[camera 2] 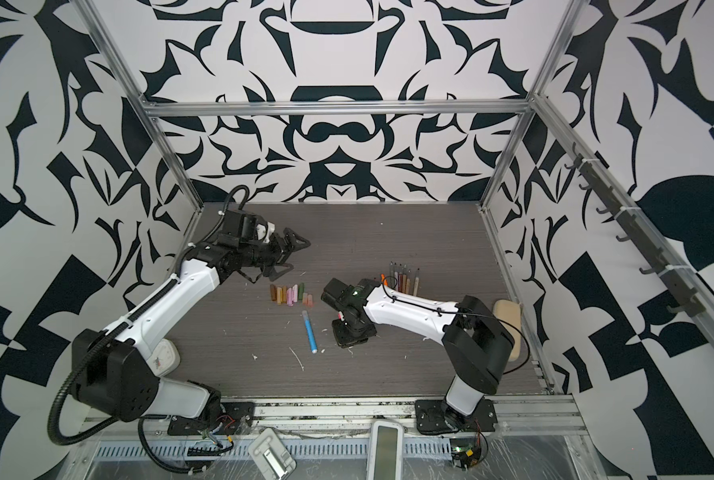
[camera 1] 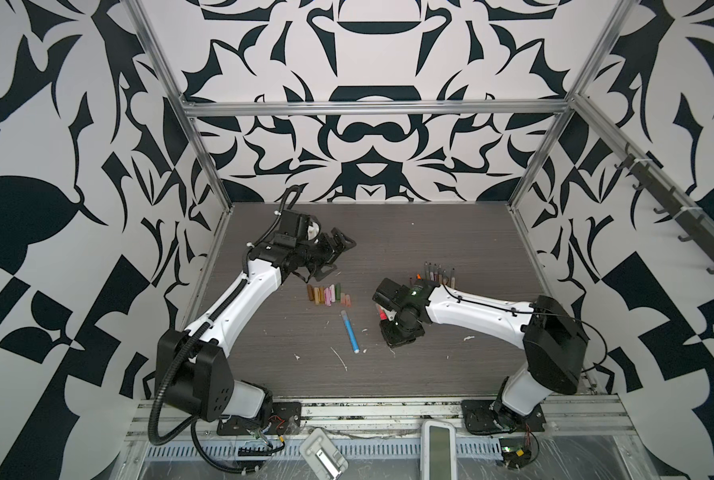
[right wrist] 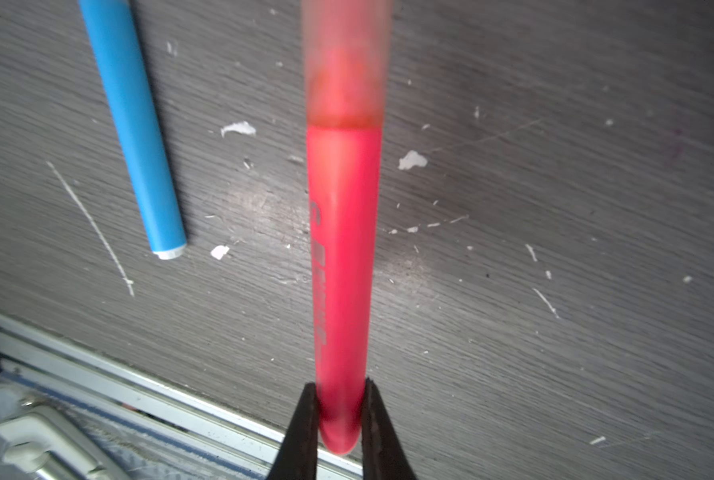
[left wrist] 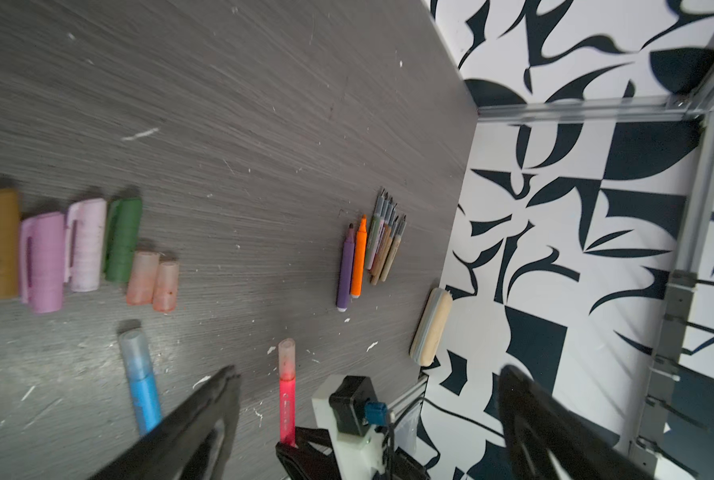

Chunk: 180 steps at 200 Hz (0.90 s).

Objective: Open the pen caps
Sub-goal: 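Lift the pink highlighter toward the left gripper while the left gripper approaches its cap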

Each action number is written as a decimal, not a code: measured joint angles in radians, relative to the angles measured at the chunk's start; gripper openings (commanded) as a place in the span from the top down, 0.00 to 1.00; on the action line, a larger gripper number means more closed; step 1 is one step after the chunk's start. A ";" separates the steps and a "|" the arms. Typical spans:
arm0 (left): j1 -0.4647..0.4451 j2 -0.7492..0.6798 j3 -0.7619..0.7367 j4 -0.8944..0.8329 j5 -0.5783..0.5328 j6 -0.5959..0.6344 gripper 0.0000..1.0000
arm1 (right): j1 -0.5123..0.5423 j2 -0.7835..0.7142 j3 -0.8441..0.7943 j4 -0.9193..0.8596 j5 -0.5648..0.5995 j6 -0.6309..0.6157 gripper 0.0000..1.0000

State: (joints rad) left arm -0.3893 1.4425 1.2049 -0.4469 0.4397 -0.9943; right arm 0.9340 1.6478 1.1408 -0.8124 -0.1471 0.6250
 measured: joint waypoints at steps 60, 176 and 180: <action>-0.164 0.060 0.002 -0.004 -0.057 0.001 0.04 | -0.086 -0.005 -0.006 0.034 -0.060 -0.032 0.98; -0.191 0.171 0.072 0.062 -0.041 0.018 0.06 | -0.101 -0.112 0.042 0.069 -0.143 -0.029 0.97; -0.192 0.174 0.072 0.064 -0.040 0.017 0.06 | -0.102 -0.126 0.040 0.071 -0.151 -0.027 0.97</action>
State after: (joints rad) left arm -0.5816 1.6165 1.2774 -0.3824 0.4000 -0.9775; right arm 0.8318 1.5223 1.1805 -0.7410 -0.2981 0.5976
